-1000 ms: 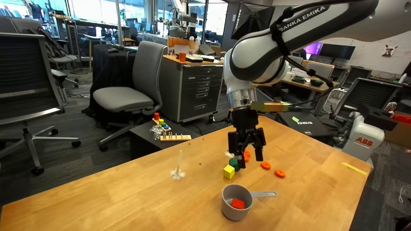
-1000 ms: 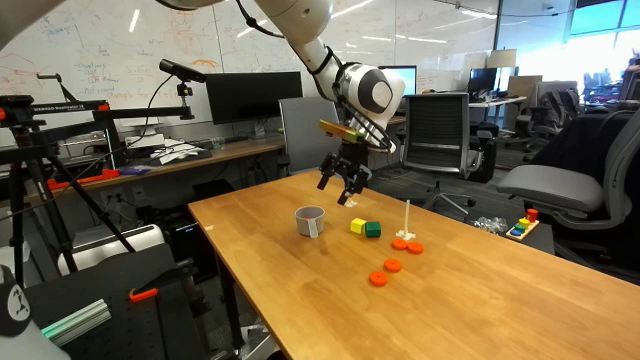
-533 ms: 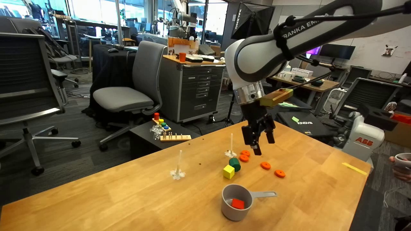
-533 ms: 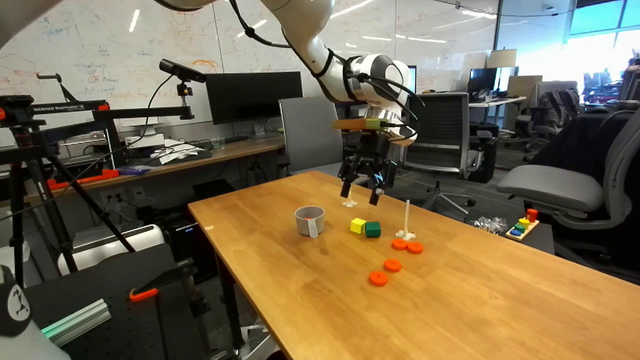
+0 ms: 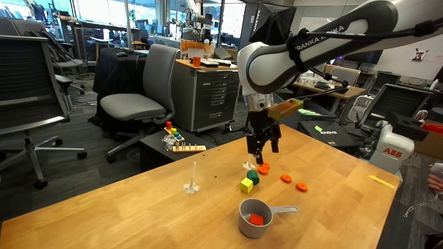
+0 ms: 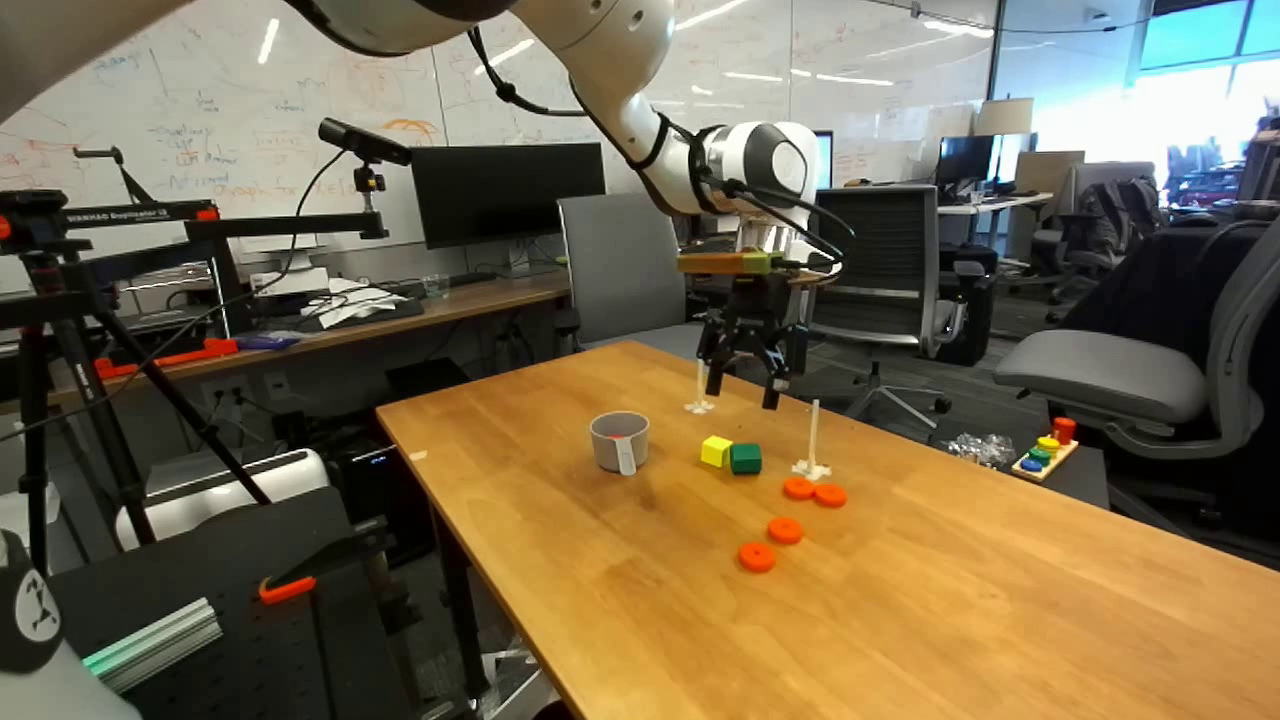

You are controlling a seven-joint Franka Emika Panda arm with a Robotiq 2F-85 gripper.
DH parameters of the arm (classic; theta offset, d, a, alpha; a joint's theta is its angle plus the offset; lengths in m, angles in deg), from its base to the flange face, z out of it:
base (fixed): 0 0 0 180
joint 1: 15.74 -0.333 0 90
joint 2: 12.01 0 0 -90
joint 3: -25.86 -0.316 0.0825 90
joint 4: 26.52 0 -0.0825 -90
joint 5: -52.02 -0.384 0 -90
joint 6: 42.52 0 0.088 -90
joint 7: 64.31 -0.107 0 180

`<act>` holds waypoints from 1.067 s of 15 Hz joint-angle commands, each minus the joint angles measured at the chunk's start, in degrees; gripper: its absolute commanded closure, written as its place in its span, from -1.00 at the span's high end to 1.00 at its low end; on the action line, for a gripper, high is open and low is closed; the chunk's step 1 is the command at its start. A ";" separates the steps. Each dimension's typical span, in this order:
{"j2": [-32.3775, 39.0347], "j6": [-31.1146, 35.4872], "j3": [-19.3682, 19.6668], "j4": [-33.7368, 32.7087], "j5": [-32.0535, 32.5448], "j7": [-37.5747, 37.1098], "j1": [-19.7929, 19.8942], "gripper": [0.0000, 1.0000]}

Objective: Put the orange, green and yellow blocks in the gray pot respectively

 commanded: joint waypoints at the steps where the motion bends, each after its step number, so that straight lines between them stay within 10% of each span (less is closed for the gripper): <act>1: 0.34 5.29 -1.79 -1.26 -3.65 -0.33 -0.01 1.00; 16: 7.85 5.23 -0.30 -6.67 -2.77 -0.85 -0.98 1.00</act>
